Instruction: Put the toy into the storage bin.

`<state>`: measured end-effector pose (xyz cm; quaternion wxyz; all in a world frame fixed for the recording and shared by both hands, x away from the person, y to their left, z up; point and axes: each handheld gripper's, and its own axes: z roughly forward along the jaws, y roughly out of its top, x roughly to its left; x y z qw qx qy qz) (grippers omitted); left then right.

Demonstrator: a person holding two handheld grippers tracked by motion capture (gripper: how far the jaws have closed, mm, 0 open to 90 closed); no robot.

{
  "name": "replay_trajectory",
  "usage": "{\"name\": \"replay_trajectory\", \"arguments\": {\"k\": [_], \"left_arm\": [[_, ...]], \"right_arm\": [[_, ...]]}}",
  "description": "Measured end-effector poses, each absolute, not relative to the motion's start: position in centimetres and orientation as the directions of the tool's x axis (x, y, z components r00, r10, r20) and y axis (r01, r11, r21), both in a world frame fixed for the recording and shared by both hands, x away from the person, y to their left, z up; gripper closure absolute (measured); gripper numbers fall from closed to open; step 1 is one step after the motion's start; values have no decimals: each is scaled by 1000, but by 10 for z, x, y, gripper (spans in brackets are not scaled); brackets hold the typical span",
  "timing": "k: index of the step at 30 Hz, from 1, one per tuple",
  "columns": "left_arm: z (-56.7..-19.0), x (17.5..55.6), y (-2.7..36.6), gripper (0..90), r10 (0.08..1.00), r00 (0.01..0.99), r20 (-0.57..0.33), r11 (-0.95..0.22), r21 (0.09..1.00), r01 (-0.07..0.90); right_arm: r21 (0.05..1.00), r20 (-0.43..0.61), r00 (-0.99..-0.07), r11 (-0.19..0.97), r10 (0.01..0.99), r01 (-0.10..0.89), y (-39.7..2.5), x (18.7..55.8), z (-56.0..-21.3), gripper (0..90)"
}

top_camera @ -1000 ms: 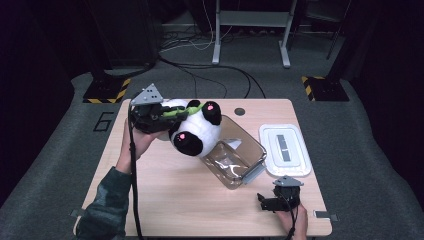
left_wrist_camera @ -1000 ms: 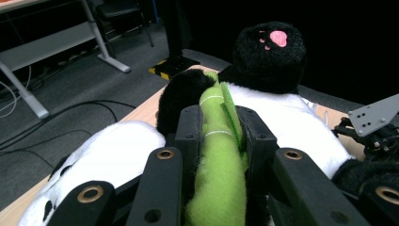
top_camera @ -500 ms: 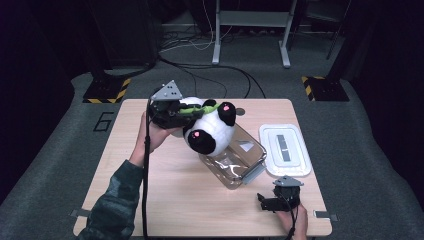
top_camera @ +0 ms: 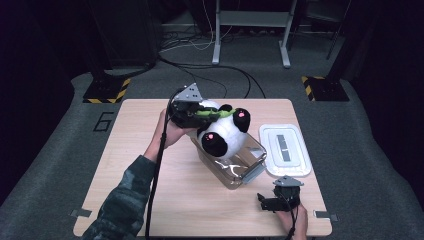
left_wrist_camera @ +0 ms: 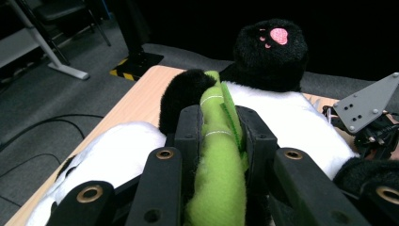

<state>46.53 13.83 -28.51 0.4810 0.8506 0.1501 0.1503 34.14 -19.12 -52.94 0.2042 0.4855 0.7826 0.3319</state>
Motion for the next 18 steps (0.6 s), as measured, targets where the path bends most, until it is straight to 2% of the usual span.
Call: {"name": "replay_trajectory", "arguments": {"k": [18], "left_arm": [[-320,470,100,723,345,936,66,-517,846,131]], "right_arm": [[719,2,-443,307,896,624,-191,341,-529,12]]}}
